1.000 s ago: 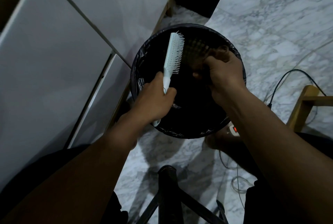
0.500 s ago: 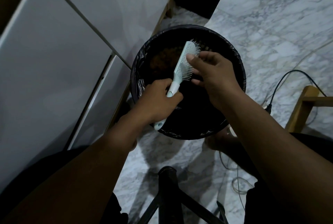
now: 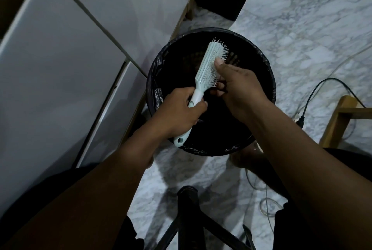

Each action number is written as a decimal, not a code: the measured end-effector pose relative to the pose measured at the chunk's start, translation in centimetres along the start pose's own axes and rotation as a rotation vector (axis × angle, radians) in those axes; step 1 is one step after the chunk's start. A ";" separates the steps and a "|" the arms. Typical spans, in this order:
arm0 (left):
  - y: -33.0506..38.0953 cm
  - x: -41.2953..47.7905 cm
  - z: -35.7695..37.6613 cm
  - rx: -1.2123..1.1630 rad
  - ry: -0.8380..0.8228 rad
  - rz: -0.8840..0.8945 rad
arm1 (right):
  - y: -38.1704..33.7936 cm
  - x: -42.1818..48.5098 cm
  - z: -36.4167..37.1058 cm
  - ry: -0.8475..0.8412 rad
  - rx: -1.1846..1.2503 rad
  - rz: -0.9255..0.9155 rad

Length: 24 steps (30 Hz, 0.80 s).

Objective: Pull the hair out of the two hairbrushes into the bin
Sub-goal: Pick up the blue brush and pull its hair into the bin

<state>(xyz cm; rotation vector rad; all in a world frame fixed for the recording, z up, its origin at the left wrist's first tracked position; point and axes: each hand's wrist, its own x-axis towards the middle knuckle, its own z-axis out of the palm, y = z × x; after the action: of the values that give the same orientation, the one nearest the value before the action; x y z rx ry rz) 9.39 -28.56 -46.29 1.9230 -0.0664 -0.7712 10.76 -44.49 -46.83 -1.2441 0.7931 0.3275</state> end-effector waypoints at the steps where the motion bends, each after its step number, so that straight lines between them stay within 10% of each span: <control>1: 0.0 0.0 0.0 0.007 0.006 0.001 | 0.0 0.0 -0.1 0.010 -0.023 -0.003; 24: -0.9 0.2 -0.6 0.227 0.064 -0.103 | -0.5 -0.5 -0.1 0.204 -0.352 -0.093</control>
<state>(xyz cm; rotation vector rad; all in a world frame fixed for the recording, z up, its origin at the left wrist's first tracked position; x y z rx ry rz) 9.63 -27.75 -46.92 2.1787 -0.0163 -0.7973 10.65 -44.64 -46.15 -1.6599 0.8723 0.2739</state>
